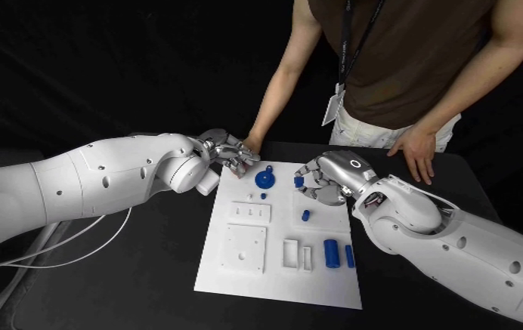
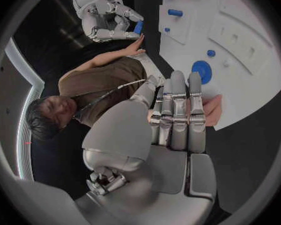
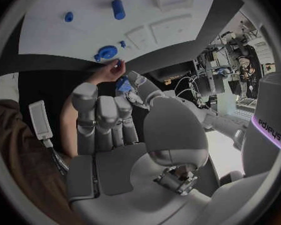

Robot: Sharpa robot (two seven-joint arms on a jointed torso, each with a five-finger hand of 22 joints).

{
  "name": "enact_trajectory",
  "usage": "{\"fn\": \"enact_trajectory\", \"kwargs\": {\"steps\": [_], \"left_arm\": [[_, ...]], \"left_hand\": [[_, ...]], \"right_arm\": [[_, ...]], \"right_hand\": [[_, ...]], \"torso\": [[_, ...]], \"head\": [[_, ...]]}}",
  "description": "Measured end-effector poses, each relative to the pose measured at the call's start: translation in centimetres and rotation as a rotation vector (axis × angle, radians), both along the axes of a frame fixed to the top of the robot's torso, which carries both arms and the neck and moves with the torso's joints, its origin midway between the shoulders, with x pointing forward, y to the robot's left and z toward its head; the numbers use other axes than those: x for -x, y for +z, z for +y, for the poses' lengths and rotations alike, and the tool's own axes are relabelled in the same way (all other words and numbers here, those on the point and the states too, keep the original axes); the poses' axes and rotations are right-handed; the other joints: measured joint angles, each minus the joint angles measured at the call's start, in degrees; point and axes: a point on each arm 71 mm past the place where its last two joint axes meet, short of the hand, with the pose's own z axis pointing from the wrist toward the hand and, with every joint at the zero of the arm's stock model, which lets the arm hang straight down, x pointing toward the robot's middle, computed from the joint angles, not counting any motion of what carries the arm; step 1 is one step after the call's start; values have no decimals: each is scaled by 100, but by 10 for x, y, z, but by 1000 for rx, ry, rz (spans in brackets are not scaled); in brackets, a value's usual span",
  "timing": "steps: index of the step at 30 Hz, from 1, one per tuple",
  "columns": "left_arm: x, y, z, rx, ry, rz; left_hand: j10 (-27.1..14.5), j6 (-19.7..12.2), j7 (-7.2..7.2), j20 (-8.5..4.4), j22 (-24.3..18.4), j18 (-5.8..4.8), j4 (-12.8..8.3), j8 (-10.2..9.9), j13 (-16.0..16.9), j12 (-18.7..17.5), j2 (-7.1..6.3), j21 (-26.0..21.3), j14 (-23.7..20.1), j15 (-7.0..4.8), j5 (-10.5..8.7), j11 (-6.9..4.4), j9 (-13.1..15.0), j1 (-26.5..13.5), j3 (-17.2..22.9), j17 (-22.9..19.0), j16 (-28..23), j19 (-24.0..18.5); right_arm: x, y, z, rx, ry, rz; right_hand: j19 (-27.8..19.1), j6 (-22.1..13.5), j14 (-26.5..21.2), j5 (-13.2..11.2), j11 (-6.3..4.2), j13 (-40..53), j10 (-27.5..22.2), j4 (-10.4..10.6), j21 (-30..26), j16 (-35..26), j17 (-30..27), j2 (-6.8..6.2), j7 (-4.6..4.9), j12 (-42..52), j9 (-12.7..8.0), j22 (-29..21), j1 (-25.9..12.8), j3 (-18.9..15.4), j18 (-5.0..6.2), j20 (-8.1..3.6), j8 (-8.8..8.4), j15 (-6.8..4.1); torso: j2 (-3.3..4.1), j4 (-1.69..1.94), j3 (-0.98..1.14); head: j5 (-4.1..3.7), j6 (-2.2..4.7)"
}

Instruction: Assemble the parts on the task board

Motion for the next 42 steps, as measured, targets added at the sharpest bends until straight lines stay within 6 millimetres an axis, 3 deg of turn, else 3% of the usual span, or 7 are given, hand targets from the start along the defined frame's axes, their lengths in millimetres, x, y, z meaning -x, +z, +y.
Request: {"fn": "enact_trajectory", "kwargs": {"steps": [5,11,22,26,28,34,42], "left_arm": [[4,-2,-6,11,-40,18],[10,-7,-15,21,-96,45],[23,-14,-32,31,-190,84],[26,-15,-37,38,-220,92],[27,-15,-39,43,-234,95],[30,-16,-44,53,-266,103],[33,-16,-50,63,-294,109]], "left_hand": [[0,0,0,1,-152,0,169,0,0,0,-77,0,22,22,-20,0,-3,-77,-66,-11,0,2],[0,-65,25,21,-317,0,390,0,0,0,-278,0,22,22,-87,0,-5,-278,-223,-23,-23,21],[-85,-183,65,53,-567,0,924,0,0,0,-893,0,-5,91,-109,85,-10,-757,-486,-61,-127,-12],[-161,-204,87,93,-754,0,1576,0,4,0,-1121,-18,-62,147,-109,102,-9,-641,-821,-58,-137,-52],[-161,-204,87,93,-839,0,1791,0,4,0,-1185,-18,-103,144,-109,102,-9,-574,-890,-58,-137,-52],[-161,-204,87,93,-956,-1,1997,0,4,0,-1182,-18,-103,144,-109,102,-9,-549,-930,-66,-137,-52],[-161,-204,86,93,-1006,0,1976,0,4,0,-1127,-18,-120,161,-109,102,-9,-493,-909,-66,-137,-52]], "right_arm": [[7,5,0,-34,24,-11],[15,9,3,-63,49,-20],[21,9,6,-80,72,-17],[22,8,6,-81,74,-15],[22,8,7,-81,75,-14],[22,8,8,-82,79,-12],[23,8,9,-81,82,-8]], "right_hand": [[21,2,0,0,9,0,9,0,0,0,0,-30,-1,0,0,0,30,0,0,-20,-1,0],[21,13,0,-1,10,0,9,-1,0,0,-1,-31,-11,0,0,0,30,-1,0,-20,-4,0],[21,49,0,-5,-1,10,41,51,0,-24,-1,-70,-13,0,0,-1,-8,2,1,-20,2,1],[21,57,0,-6,-1,10,41,51,0,-24,-1,-77,-19,0,0,-1,-16,2,0,-19,2,1],[21,62,0,-6,-1,10,41,51,0,-24,-2,-78,-23,0,1,-1,-16,2,0,-19,2,1],[20,66,0,-4,-1,10,42,51,0,-24,-2,-85,-27,0,0,-1,-23,2,0,-19,1,1],[20,72,0,18,0,20,42,65,0,-24,-2,-85,-32,0,1,0,-23,-14,1,-19,-1,1]], "torso": [[-4,-7,3],[-7,-5,3],[-7,3,-10],[-6,8,-18],[-5,11,-21],[-4,14,-24],[-4,15,-29]], "head": [[-8,2],[-47,22],[-106,25],[-126,13],[-130,9],[-148,-2],[-167,-19]]}}
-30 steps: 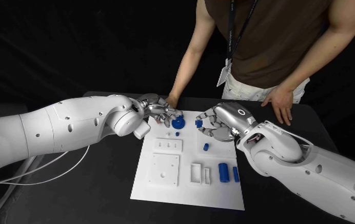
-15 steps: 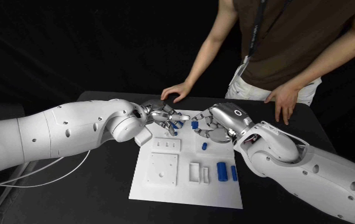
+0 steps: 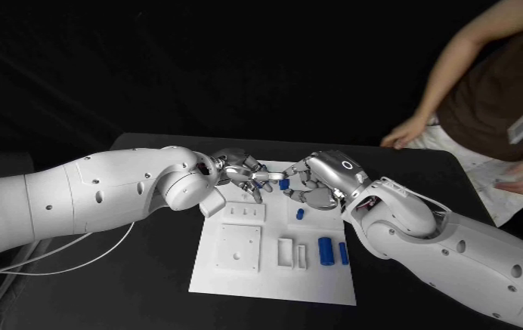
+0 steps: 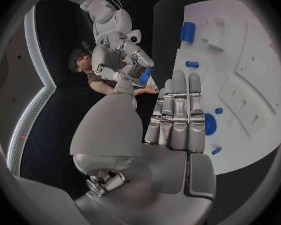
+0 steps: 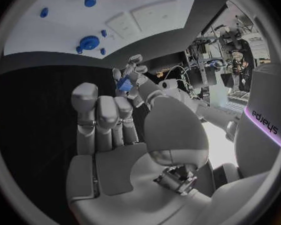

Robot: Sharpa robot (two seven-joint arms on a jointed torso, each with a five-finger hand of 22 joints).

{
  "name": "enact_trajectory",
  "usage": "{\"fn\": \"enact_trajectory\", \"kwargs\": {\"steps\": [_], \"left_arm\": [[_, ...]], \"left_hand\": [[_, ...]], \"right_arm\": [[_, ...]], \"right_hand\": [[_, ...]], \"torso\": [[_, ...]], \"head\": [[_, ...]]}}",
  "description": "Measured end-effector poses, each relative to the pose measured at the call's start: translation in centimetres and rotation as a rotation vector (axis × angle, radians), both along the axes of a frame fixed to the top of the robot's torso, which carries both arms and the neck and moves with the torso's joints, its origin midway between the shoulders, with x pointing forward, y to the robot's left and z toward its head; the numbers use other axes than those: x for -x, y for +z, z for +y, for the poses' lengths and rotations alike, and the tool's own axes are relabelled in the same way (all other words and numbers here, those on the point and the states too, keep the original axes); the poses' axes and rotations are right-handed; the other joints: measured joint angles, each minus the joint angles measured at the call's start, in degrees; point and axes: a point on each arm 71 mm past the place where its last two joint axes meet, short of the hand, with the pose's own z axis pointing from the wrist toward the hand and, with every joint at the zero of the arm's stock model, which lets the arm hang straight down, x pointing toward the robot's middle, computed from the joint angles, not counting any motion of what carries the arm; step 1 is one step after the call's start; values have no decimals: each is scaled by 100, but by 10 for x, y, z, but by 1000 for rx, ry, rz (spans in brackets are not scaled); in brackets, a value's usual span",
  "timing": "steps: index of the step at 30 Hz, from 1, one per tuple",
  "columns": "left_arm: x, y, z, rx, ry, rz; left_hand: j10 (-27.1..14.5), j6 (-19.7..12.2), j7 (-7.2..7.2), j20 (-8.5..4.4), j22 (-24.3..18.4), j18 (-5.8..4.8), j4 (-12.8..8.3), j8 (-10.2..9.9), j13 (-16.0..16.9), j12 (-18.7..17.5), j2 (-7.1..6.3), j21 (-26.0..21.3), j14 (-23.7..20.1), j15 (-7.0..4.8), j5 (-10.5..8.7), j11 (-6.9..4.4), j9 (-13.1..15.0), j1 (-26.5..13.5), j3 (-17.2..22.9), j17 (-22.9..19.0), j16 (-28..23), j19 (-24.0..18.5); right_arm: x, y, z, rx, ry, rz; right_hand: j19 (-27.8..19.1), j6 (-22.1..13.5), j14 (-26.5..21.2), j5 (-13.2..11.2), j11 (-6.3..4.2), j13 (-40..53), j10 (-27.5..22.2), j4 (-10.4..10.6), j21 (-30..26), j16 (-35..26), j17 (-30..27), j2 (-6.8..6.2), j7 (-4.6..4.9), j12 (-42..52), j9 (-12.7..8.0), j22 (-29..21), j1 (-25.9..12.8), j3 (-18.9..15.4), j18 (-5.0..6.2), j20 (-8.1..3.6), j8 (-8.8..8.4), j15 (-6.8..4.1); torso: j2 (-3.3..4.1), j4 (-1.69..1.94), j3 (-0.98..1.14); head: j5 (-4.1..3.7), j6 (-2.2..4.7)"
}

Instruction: Assemble the parts on the task board

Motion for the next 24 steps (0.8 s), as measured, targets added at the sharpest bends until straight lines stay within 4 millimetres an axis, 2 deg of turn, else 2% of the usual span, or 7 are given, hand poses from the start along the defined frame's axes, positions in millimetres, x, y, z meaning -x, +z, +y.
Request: {"fn": "enact_trajectory", "kwargs": {"steps": [3,6,8,11,13,17,24], "left_arm": [[1,0,-3,3,-10,2],[2,0,-5,6,-17,3],[2,0,-7,8,-22,3],[2,0,-9,10,-26,4],[2,0,-9,11,-28,5],[2,0,-10,13,-31,6],[2,0,-12,16,-35,8]], "left_hand": [[0,0,0,0,-21,0,-96,0,0,0,50,0,-3,2,0,0,0,20,58,0,0,0],[0,0,0,0,-56,0,-331,0,0,23,216,0,-23,-18,0,0,0,-16,78,-1,0,0],[0,5,-5,0,-90,0,-590,0,0,49,387,0,-23,-18,0,0,0,-70,63,-14,29,0],[0,32,-32,0,-105,0,-778,0,0,72,555,0,-28,-13,12,0,0,-53,37,-16,45,0],[0,74,-54,0,-115,0,-983,0,0,88,732,0,-63,-18,105,0,0,-49,-60,-28,88,0],[21,121,-77,0,-116,0,-1207,0,0,88,965,0,-64,-18,271,-21,1,14,-226,-39,102,0],[155,278,-132,0,-111,0,-1367,0,0,68,1238,0,-83,-38,624,-93,1,212,-356,-45,134,0]], "right_arm": [[0,0,1,1,2,2],[0,0,2,1,4,3],[0,0,3,2,5,4],[0,0,3,2,7,5],[1,0,4,3,8,6],[1,-1,4,5,9,8],[0,-1,5,8,10,11]], "right_hand": [[0,1,0,0,0,0,0,0,0,0,0,-16,-1,0,0,4,-16,0,0,0,0,0],[0,2,0,0,0,6,0,0,0,0,1,-21,-1,0,1,4,-21,0,0,0,-1,0],[0,2,0,0,1,9,0,-1,0,0,5,-20,-1,0,1,4,-20,-1,-1,0,-2,0],[0,3,0,0,1,9,0,-1,0,0,5,-20,-1,0,1,4,-20,-1,0,0,-4,0],[0,4,0,0,1,9,1,9,0,0,5,-19,0,0,1,4,-19,-10,0,0,-17,0],[0,9,0,-1,9,9,8,14,0,0,5,-4,-1,0,1,3,-4,-17,0,1,-11,0],[0,16,0,-1,10,8,9,13,0,0,5,-13,5,0,1,3,34,-17,0,1,4,0]], "torso": [[-1,2,-1],[-1,2,-1],[-1,2,0],[-2,2,1],[-3,2,1],[-5,3,1],[-6,3,1]], "head": [[-3,-4],[-5,-10],[-5,-11],[-5,-12],[-4,-13],[-4,-19],[-13,-26]]}}
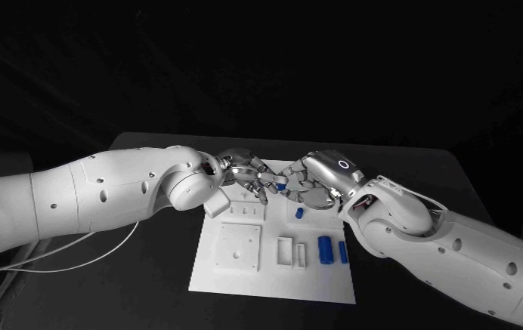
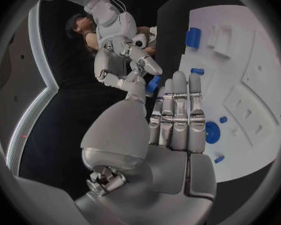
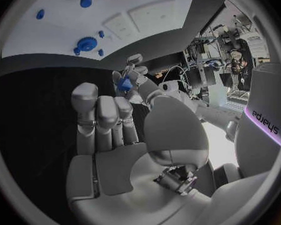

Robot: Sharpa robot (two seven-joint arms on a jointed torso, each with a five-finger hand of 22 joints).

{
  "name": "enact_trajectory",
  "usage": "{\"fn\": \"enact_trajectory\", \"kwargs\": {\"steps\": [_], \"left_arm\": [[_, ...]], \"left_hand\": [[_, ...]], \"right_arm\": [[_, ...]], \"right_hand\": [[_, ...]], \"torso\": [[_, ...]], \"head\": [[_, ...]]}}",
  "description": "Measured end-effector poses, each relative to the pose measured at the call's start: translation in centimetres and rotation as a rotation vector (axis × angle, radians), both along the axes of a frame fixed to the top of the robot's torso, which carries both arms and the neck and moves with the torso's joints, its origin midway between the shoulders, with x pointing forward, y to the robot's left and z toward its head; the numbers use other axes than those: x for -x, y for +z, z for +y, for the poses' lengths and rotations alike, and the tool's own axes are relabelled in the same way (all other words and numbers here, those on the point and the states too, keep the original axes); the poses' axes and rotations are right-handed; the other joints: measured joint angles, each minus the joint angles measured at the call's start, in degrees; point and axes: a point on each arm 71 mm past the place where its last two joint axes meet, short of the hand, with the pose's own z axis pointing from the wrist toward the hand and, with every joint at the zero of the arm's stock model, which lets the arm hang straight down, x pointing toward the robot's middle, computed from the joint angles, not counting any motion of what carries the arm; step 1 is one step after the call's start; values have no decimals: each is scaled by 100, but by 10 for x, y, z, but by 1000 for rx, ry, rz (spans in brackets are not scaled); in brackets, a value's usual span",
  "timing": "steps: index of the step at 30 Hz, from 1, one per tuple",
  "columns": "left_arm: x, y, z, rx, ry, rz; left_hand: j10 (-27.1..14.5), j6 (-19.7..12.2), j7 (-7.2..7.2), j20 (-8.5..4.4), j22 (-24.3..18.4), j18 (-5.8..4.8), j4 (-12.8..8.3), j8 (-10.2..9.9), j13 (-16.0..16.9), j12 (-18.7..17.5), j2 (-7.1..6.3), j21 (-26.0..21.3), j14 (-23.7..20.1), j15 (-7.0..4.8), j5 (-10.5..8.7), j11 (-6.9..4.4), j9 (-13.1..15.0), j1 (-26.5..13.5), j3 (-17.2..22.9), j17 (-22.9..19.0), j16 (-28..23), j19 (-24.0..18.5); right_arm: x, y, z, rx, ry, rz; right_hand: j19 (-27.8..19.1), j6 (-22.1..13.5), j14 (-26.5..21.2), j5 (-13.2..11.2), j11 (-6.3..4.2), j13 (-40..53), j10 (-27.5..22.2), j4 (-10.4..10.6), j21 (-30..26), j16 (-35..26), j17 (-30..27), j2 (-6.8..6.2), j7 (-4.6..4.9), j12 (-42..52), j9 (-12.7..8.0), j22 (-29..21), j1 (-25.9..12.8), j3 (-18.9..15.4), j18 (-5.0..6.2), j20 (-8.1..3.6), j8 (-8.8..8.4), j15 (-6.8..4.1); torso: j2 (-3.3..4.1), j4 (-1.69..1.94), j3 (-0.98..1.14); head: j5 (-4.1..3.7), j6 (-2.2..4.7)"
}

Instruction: Assemble the parts on the task board

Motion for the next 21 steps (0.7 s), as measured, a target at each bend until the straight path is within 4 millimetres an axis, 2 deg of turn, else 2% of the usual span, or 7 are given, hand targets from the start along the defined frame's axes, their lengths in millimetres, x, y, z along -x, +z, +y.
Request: {"fn": "enact_trajectory", "kwargs": {"steps": [5,13,16,18,21], "left_arm": [[0,0,0,1,-3,1],[0,0,0,2,-8,4],[0,0,0,2,-9,5],[0,0,0,1,-9,6],[0,0,1,1,-10,6]], "left_hand": [[140,169,-60,0,33,0,-86,0,0,-32,188,0,-21,-21,315,-64,0,188,-11,0,0,0],[276,325,-120,-22,121,0,-220,-5,0,-36,351,0,-33,-51,640,-112,-5,352,-17,23,47,-22],[347,410,-147,-43,173,0,-293,-40,0,-48,420,28,-20,-63,664,-143,-4,421,56,42,71,-1],[382,448,-170,-63,229,0,-411,-58,0,-64,488,46,-41,-84,434,-153,-4,488,173,59,88,-21],[419,492,-146,-105,385,0,-592,-57,0,-64,494,97,-41,-84,395,-165,4,495,440,92,128,-62]], "right_arm": [[0,0,0,2,0,2],[0,-1,0,6,0,5],[0,-1,0,6,0,6],[0,-1,0,6,0,6],[0,-1,1,7,1,7]], "right_hand": [[0,2,0,0,0,10,0,-1,0,-27,0,0,0,0,0,0,0,-1,0,0,0,0],[0,22,0,-14,1,10,1,-7,0,-26,-1,0,-6,0,0,-1,0,-8,0,0,-2,0],[0,23,0,-17,1,10,1,-8,0,-26,-1,-1,-6,0,0,-1,0,-8,0,0,-2,0],[0,23,0,-17,2,10,1,-8,0,-45,-1,-1,-7,-25,0,-1,0,-8,0,0,-3,0],[0,34,0,-17,2,9,1,-8,0,-46,-1,-1,-17,-45,0,-1,0,-8,0,0,-3,0]], "torso": [[0,1,-1],[0,2,-4],[0,2,-3],[0,2,-3],[0,2,-4]], "head": [[-8,-7],[-14,-23],[-16,-24],[-17,-26],[-18,-31]]}}
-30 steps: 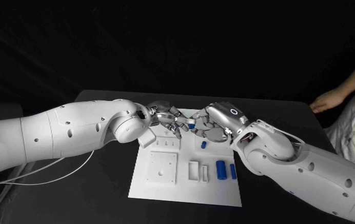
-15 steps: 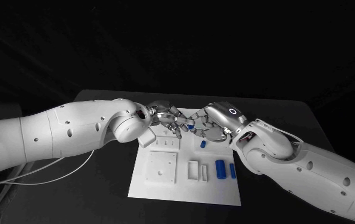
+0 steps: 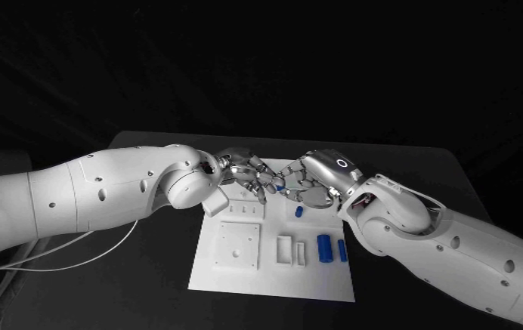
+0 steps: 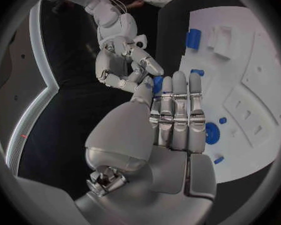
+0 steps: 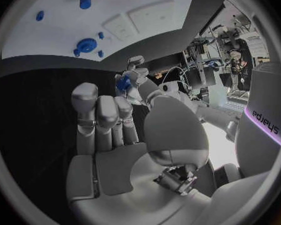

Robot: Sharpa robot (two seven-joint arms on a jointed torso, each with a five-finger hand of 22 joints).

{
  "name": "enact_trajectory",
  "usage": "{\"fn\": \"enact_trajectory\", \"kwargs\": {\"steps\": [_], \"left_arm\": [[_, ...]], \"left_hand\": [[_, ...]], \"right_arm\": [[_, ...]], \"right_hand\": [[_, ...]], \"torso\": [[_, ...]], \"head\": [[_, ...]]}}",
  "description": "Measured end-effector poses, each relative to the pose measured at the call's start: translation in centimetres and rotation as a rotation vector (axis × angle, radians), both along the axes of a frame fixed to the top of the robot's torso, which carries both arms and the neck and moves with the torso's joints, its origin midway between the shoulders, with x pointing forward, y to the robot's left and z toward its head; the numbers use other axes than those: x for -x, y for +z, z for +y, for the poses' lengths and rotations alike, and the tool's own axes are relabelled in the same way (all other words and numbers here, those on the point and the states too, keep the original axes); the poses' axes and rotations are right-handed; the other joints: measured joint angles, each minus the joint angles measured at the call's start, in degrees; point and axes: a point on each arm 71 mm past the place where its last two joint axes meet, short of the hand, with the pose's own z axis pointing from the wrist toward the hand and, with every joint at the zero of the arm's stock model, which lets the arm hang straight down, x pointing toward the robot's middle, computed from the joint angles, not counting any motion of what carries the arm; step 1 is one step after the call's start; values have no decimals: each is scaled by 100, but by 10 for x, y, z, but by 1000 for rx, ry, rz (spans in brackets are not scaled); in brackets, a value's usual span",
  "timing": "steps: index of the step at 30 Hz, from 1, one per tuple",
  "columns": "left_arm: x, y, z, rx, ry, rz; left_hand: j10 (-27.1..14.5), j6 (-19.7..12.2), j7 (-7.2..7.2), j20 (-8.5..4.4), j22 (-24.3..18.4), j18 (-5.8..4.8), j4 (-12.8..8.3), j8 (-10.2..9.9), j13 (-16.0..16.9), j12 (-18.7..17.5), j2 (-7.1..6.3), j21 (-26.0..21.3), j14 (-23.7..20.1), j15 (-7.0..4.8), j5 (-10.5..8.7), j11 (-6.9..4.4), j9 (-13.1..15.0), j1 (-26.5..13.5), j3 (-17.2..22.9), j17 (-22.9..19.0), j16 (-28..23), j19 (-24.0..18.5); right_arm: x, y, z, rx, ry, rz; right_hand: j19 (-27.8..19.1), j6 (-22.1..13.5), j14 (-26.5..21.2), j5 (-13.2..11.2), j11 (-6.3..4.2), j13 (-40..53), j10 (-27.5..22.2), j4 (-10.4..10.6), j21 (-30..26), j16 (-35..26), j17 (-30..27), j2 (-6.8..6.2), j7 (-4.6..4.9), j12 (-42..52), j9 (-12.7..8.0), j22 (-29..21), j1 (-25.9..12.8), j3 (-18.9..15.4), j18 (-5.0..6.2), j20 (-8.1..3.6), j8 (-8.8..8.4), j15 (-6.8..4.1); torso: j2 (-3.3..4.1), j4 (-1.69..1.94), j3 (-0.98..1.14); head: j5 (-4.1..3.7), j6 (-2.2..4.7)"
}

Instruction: Assemble the parts on the task board

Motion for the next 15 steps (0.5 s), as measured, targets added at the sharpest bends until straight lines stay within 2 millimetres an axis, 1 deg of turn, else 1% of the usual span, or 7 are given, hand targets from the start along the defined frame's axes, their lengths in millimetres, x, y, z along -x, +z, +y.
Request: {"fn": "enact_trajectory", "kwargs": {"steps": [3,6,8,10,11,13,15], "left_arm": [[0,0,0,0,-3,0],[0,0,-1,0,-5,-1],[0,0,-1,0,-5,-2],[0,0,0,-1,-5,-2],[0,0,0,-2,-5,-3],[0,0,0,-2,-5,-4],[0,0,1,-4,-3,-5]], "left_hand": [[138,38,38,-40,237,0,-183,1,0,0,-18,92,1,-41,-36,-26,0,14,363,30,12,-41],[249,51,52,-62,455,-1,-278,1,0,0,-84,184,38,-77,-32,-61,-1,-61,654,61,74,-62],[322,51,52,-103,634,0,-333,1,0,0,-136,252,62,-102,25,-83,-1,-204,887,109,162,-104],[402,63,64,-102,759,0,-353,1,2,0,-170,283,74,-113,105,-103,-1,-311,1049,153,234,-102],[409,72,74,-102,802,0,-352,1,6,0,-181,289,86,-125,159,-110,-1,-354,1098,175,277,-102],[410,82,84,-102,865,0,-347,2,11,0,-208,328,94,-133,229,-111,-1,-430,1172,214,346,-102],[414,83,84,-102,936,0,-340,2,11,18,-233,336,94,-133,295,-115,-1,-513,1266,260,433,-103]], "right_arm": [[0,0,1,0,1,0],[0,0,1,0,1,1],[0,0,1,0,1,1],[0,0,1,0,1,1],[0,0,1,0,1,1],[0,0,1,-1,0,0],[0,-1,0,-2,-2,-1]], "right_hand": [[0,76,0,0,0,-2,0,1,0,-12,-3,0,-40,0,36,0,0,-1,0,0,0,0],[0,83,0,0,-3,-15,-3,16,-18,-26,-16,0,-36,-32,36,0,0,-16,0,0,0,0],[0,45,0,0,-23,-37,-23,16,-56,-57,-36,0,-6,-46,36,0,0,-16,0,0,1,0],[0,-23,0,0,-5,-48,-48,16,-101,-57,-48,0,0,-72,35,-1,0,-16,0,0,1,0],[0,-33,0,0,-12,-55,-55,16,-101,-82,-52,0,-9,-72,34,-1,0,-16,0,0,1,0],[0,-61,0,0,-12,-67,-56,24,-127,-86,-62,0,19,-89,31,-1,0,-7,0,0,2,0],[0,-131,0,0,19,-85,-88,36,-169,-110,-77,1,24,-112,30,-1,-1,5,0,0,2,0]], "torso": [[-1,-1,1],[-1,-1,1],[-2,-1,0],[-2,-1,2],[-2,-1,2],[-2,-1,3],[-2,-1,4]], "head": [[-3,-8],[-3,-14],[-3,-16],[-6,-16],[-7,-16],[-8,-16],[-9,-16]]}}
